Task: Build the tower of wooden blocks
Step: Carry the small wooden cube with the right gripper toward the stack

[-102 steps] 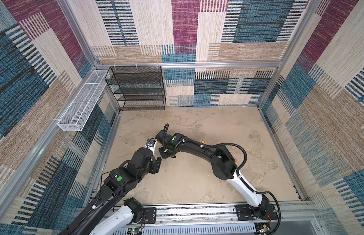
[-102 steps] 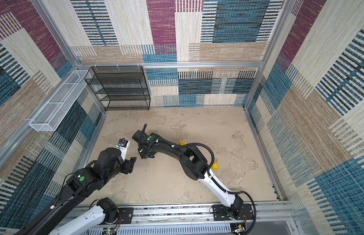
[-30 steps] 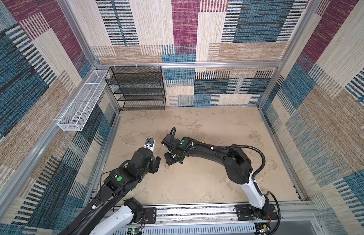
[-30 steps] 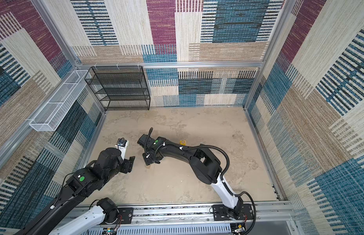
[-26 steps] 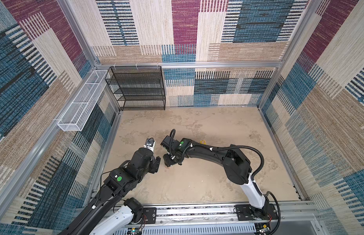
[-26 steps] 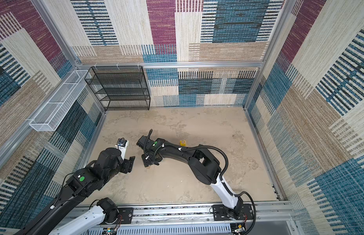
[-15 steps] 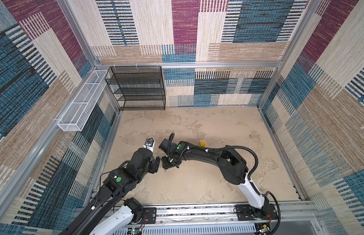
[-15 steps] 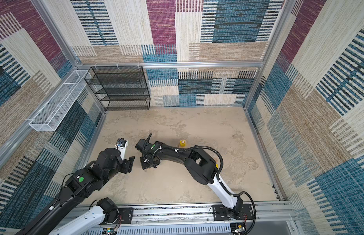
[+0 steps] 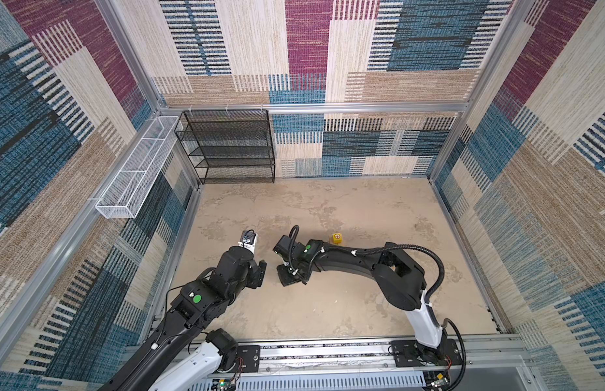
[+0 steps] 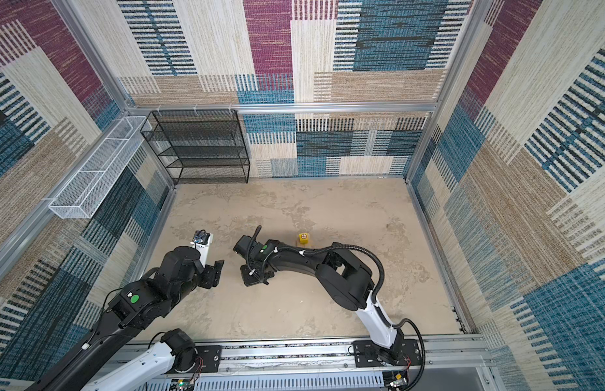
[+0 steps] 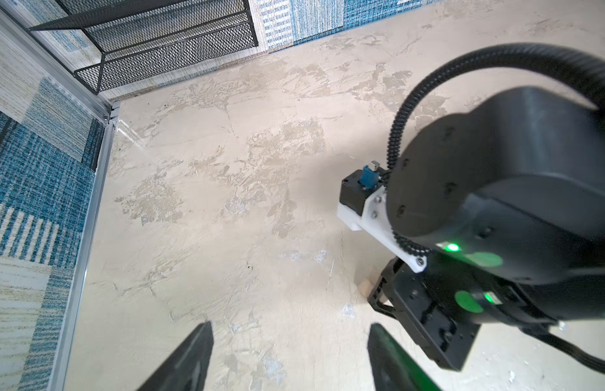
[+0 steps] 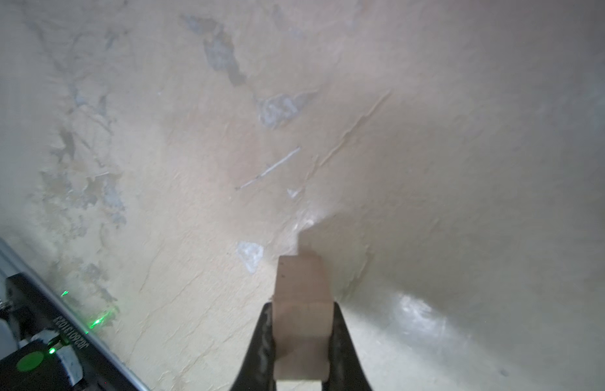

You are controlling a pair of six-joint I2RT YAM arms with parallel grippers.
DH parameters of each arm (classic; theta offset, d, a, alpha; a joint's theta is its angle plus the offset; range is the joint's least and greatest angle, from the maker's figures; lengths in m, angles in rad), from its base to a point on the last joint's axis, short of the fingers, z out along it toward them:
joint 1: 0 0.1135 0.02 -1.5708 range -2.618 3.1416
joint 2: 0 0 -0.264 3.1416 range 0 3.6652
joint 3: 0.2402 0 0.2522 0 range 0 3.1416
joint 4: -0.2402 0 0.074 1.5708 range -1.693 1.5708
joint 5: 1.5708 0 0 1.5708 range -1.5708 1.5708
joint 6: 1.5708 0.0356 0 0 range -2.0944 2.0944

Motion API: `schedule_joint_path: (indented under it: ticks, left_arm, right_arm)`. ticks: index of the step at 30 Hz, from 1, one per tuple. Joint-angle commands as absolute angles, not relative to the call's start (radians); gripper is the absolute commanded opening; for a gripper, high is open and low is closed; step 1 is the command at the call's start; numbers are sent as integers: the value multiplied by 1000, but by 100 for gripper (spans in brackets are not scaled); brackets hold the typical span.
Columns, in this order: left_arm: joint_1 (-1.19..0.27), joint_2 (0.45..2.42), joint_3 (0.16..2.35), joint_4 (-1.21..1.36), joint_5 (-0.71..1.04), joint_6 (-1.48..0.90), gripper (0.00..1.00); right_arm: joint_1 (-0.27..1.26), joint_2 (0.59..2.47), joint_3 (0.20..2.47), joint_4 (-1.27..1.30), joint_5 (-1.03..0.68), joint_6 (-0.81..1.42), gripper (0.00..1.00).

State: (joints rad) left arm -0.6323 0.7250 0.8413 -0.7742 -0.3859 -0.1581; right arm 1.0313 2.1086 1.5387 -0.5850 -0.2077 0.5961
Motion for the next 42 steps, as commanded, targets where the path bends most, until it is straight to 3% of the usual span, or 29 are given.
schedule_joint_path:
  ticks: [1, 4, 7, 13, 19, 28, 42]
  left_arm:
    - [-632, 724, 840, -766, -391, -143, 77]
    - [-632, 724, 839, -767, -395, -143, 77]
    - [-632, 723, 840, -768, -397, -142, 77]
    - [-632, 721, 839, -767, -399, -143, 77]
    - [-632, 724, 840, -767, -393, -141, 77]
    - [-632, 723, 839, -765, -393, -140, 77]
    - [-630, 710, 841, -765, -404, -141, 77]
  right_arm:
    - [1031, 2089, 1482, -423, -394, 579, 8]
    - [1029, 2110, 1477, -423, -444, 572, 11]
    - [1030, 2134, 1506, -495, -382, 565, 15]
    - [1030, 2150, 1563, -645, -187, 559, 40]
    - [1030, 2118, 1544, -650, -144, 569, 54]
    - [1048, 2115, 1620, -703, -49, 577, 57]
    - [1099, 2190, 1714, -785, 47, 566, 52]
